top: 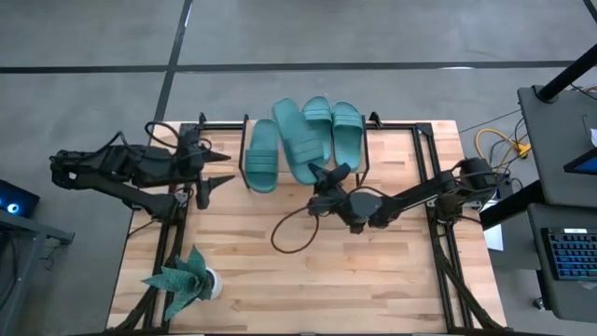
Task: Pick and place slides into the shelf
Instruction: Put the green slide on the shelf
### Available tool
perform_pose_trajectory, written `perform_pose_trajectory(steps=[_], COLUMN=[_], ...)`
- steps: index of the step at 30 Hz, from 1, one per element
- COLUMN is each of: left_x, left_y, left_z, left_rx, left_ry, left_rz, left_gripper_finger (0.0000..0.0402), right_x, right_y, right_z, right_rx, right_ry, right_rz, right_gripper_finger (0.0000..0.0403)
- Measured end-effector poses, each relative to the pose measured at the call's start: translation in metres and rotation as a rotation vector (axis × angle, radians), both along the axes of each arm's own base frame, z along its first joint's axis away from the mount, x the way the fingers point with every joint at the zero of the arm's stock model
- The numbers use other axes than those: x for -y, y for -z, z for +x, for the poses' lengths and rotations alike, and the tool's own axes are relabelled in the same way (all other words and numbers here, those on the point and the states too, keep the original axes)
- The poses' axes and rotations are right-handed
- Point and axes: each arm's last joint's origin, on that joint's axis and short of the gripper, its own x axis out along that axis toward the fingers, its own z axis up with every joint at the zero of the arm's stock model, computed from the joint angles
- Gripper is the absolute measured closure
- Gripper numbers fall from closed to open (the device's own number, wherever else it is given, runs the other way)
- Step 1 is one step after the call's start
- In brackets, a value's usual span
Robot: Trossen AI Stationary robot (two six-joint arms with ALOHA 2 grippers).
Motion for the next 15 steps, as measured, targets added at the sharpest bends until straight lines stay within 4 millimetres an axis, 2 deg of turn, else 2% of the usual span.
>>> perform_pose_trajectory(steps=[5,11,15], left_x=[-0.001,-0.003,-0.004], left_y=[0.006,0.011,0.011], left_z=[-0.002,-0.004,-0.006], left_rx=[-0.045,-0.092,-0.097], left_ry=[-0.034,-0.105,-0.127], left_rz=[-0.051,-0.007,0.005], left_gripper_finger=[0.0182,0.0182,0.0182], right_x=[0.001,-0.016,-0.026], right_y=[0.010,0.014,0.004], right_z=[-0.002,0.001,0.004], right_rx=[-0.085,-0.080,-0.018], right_ry=[0.176,0.136,0.108], right_rz=[0.014,0.103,0.212], right_gripper_finger=[0.0371,0.0371,0.0371])
